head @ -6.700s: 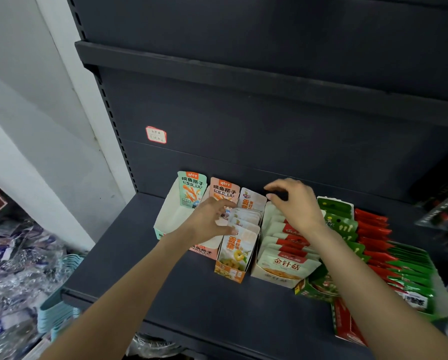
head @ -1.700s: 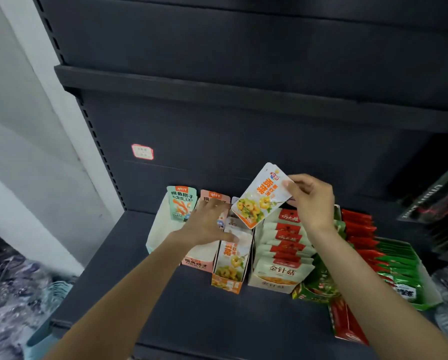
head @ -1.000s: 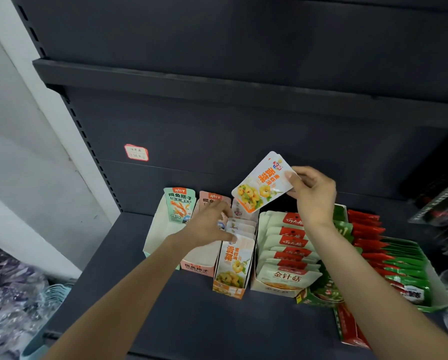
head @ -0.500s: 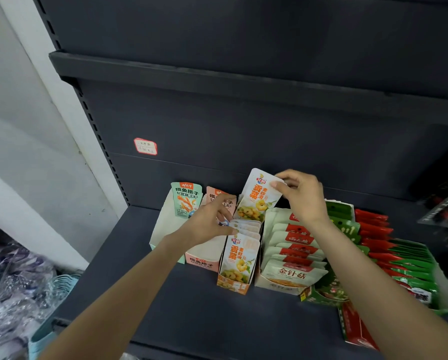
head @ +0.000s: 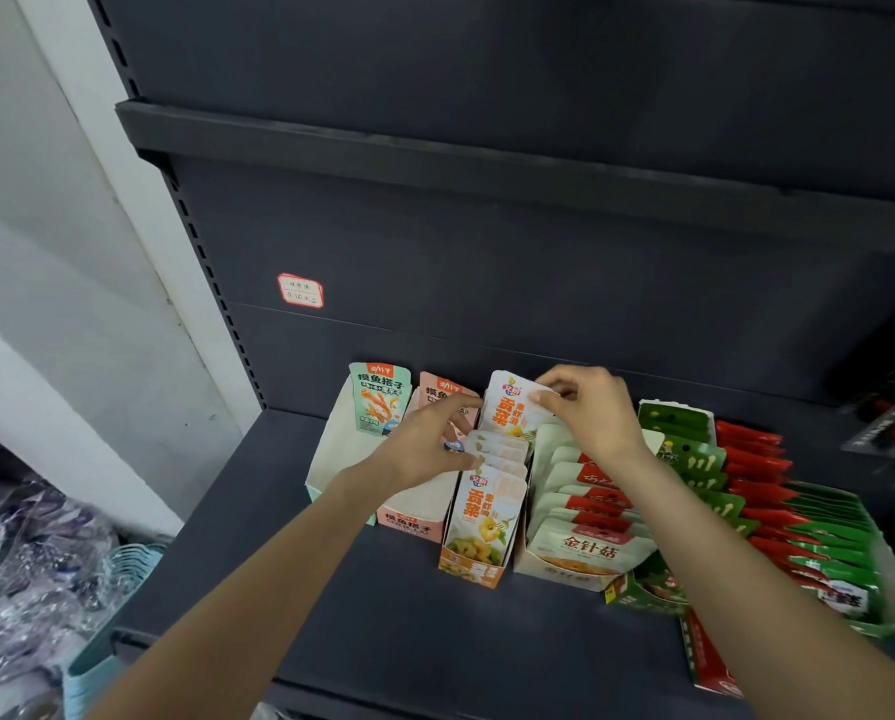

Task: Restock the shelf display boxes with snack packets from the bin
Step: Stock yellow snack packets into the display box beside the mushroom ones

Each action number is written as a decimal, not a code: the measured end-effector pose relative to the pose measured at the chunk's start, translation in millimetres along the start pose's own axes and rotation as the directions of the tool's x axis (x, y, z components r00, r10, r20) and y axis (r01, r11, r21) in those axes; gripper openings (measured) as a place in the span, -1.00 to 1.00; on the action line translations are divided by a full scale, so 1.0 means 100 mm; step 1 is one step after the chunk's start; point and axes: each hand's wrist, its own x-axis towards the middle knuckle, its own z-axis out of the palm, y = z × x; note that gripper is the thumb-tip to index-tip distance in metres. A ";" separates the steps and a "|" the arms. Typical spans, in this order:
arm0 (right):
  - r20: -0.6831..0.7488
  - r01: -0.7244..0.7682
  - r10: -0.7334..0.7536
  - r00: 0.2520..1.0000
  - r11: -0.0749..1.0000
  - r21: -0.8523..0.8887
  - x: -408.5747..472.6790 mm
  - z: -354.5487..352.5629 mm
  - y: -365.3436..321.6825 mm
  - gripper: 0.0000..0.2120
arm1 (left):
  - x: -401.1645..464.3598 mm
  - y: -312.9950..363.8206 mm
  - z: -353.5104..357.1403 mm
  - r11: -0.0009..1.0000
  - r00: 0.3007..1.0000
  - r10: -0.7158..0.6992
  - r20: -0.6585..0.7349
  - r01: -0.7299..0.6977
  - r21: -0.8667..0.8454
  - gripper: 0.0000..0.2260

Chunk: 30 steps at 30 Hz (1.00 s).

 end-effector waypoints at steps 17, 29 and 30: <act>0.058 0.014 0.003 0.998 0.953 -0.302 -0.29 -0.20 0.19 -0.61 | 0.11 0.02 0.08 0.977 0.998 0.050 -0.046 -0.040 0.208 -0.57; -0.039 0.095 -0.115 0.993 0.939 -0.331 -0.52 -0.12 -0.02 -0.69 | 0.06 0.28 0.16 0.843 0.970 0.143 -0.196 -0.016 0.538 -0.71; -0.068 0.113 -0.142 0.987 0.940 -0.323 -0.58 -0.13 -0.06 -0.72 | 0.01 0.32 0.16 0.838 0.954 0.183 -0.239 -0.024 0.545 -0.72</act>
